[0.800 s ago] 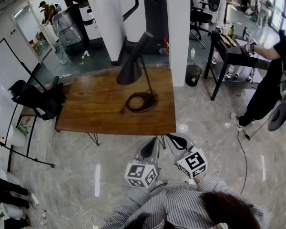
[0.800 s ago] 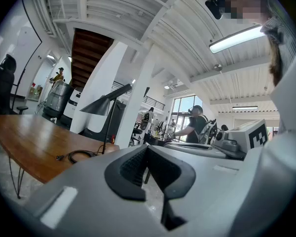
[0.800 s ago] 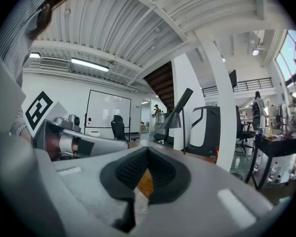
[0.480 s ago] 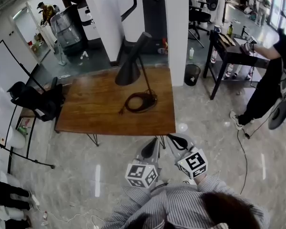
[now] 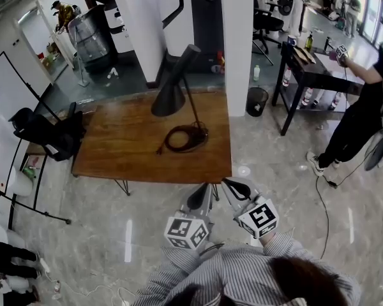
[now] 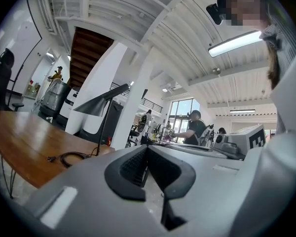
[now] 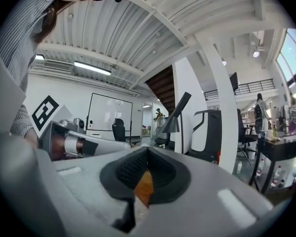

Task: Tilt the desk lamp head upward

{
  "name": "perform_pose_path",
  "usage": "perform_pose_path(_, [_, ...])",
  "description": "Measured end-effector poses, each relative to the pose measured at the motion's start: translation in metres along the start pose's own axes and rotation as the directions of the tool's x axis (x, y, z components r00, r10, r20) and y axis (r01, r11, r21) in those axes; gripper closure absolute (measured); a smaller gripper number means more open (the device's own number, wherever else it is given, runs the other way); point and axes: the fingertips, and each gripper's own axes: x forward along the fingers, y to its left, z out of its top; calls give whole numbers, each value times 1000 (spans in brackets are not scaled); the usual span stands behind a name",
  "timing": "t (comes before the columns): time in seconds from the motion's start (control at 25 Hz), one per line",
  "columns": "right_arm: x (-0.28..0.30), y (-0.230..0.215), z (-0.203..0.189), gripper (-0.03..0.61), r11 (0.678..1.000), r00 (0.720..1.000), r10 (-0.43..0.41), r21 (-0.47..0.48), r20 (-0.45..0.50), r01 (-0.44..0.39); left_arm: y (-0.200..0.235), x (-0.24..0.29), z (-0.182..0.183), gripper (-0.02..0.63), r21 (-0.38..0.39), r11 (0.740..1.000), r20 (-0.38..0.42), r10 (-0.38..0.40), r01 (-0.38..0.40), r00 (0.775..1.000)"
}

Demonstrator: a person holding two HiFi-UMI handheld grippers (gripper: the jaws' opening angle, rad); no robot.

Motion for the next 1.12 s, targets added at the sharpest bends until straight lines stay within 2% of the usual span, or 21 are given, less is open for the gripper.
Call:
perform_pose_path(0.24, [1, -15, 2, 575, 996, 999, 32, -80, -15, -34, 13, 17, 0, 624, 20, 999, 6, 47, -47, 999])
perform_pose_path(0.52, [39, -37, -15, 575, 996, 998, 43, -72, -40, -46, 62, 44, 10, 592, -22, 996, 26, 89, -89, 996])
perform_pose_path(0.6, [57, -46, -18, 575, 996, 997, 36, -78, -65, -41, 80, 56, 16, 584, -44, 995, 29, 89, -88, 996])
perform_pose_path(0.68, [78, -54, -18, 575, 996, 998, 33, -75, -51, -37, 95, 68, 24, 578, -56, 995, 34, 82, -80, 996])
perform_pose_path(0.92, [146, -78, -10, 575, 996, 999, 30, -78, -40, -33, 145, 108, 55, 563, -34, 999, 49, 42, -41, 998])
perform_pose_path(1.12, [199, -96, -16, 569, 991, 996, 51, -122, -73, -59, 181, 137, 60, 557, -44, 999, 30, 17, -16, 999])
